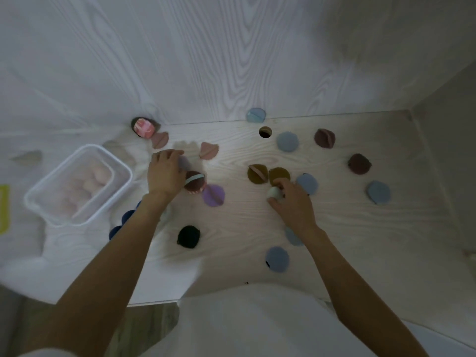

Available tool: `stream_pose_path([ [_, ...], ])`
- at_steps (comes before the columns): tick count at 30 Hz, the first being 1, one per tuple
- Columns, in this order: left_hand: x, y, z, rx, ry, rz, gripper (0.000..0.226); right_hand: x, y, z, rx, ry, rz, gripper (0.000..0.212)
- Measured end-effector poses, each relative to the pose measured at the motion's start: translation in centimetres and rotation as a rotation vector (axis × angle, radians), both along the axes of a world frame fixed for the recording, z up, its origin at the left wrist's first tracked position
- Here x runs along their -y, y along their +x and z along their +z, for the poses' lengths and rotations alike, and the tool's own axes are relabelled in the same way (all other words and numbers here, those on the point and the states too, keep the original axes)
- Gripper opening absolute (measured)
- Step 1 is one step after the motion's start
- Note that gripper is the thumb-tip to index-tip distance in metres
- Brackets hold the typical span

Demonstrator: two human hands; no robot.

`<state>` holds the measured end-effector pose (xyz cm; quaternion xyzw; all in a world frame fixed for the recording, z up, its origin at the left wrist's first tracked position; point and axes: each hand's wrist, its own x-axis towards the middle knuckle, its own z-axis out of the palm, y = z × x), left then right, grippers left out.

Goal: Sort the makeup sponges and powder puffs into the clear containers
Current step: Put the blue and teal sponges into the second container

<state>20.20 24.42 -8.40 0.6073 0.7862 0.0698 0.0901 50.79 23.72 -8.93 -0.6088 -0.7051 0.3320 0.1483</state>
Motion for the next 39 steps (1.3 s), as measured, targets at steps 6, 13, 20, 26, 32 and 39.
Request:
stream_pose_path([
  [6, 1.0, -1.2, 1.6, 0.086, 0.037, -0.037, 0.043, 0.2, -3.4, 1.3, -0.082, 0.000, 0.094, 0.035],
  [13, 10.7, -1.0, 6.6, 0.626, 0.416, 0.330, 0.035, 2.4, -10.1, 3.6, -0.369, -0.097, 0.212, 0.023],
  [20, 19.5, -5.6, 5.5, 0.755, 0.546, 0.839, 0.027, 2.9, -21.0, 6.7, -0.456, -0.152, 0.563, 0.024],
  [26, 21.8, -6.4, 3.9, 0.711, 0.613, 0.846, 0.024, 3.1, -27.3, 4.5, -0.110, 0.368, 0.884, 0.021],
  [32, 21.4, -5.8, 3.7, 0.625, 0.673, 0.738, 0.029, 3.5, -27.5, 2.1, 0.134, 0.587, 0.911, 0.021],
  [39, 20.4, -6.1, 2.8, 0.534, 0.575, 0.677, 0.034, 3.4, -29.8, 3.2, 0.559, 0.446, 1.052, 0.026],
])
